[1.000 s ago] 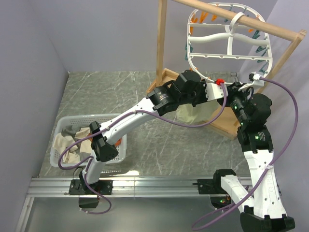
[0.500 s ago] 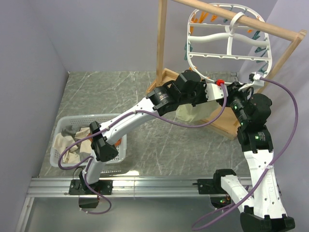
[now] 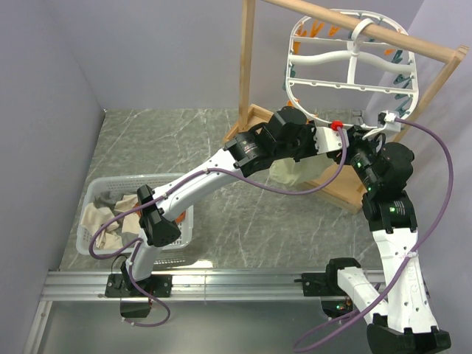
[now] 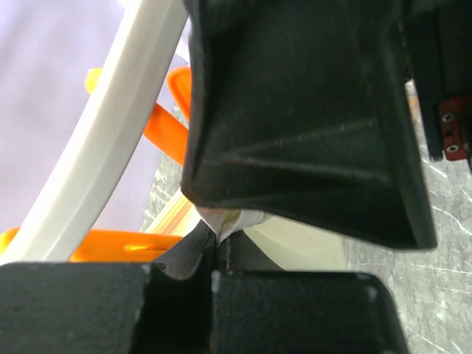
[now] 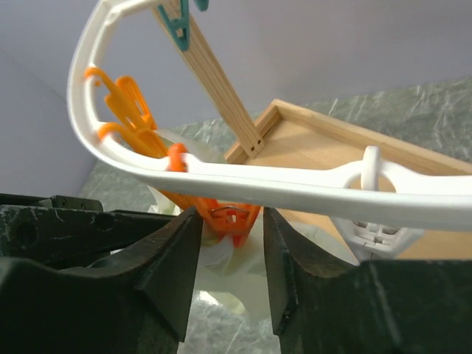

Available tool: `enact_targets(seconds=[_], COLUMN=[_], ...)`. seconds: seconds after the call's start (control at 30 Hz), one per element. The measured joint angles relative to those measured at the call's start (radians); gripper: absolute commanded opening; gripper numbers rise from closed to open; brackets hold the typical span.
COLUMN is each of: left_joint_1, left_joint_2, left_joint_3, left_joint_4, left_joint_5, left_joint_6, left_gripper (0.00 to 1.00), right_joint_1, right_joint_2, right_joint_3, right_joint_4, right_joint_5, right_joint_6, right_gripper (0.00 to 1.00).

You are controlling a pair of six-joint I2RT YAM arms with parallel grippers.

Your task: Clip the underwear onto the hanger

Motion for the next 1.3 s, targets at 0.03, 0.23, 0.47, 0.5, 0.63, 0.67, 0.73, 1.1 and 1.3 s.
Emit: enact_targets(seconds=[0.03,0.23,0.47,0.5,0.63,0.67,0.73,1.1,1.3], left_joint_1=[0.0,0.0,0.0,0.0,0.01,0.013,0.018,0.005,0.033], left_joint_2=[0.0,0.006,0.015,0.015,0.006,-0.001,-0.016,-0.13,-0.294], left_joint_3=[0.0,0.0,-0.002,-0.002,-0.02,-0.028,-0.043,-0.2,-0.386], left_joint_4=[0.001,0.007,0.006,0.007,0.017,0.016,0.013,-0.046,-0.088], left_joint_5=[0.0,0.0,0.0,0.0,0.0,0.0,0.001,0.057,0.143], left_joint_6=[0.001,0.001,0.008,0.011,0.009,0.005,-0.004,-0.116,-0.286], left_gripper=[0.0,0.0,0.32,0.37,0.63,0.68,0.78,0.98,0.99], right_joint_1=[0.0,0.0,0.0,0.0,-0.003,-0.003,-0.004,-0.002,-0.002], right_joint_2=[0.0,0.004,0.002,-0.001,-0.013,-0.016,-0.024,-0.084,-0.144], right_joint_3=[0.0,0.0,0.0,0.0,0.0,0.0,0.0,0.001,0.007], right_joint_4=[-0.006,-0.023,-0.024,-0.024,-0.048,-0.052,-0.056,-0.053,-0.078], right_joint_5=[-0.003,-0.014,-0.01,-0.006,0.012,0.013,0.011,-0.024,-0.062], right_joint_6=[0.002,0.01,0.014,0.015,0.005,0.003,0.008,0.016,-0.011], right_gripper=[0.47,0.52,0.64,0.65,0.69,0.69,0.7,0.76,0.81])
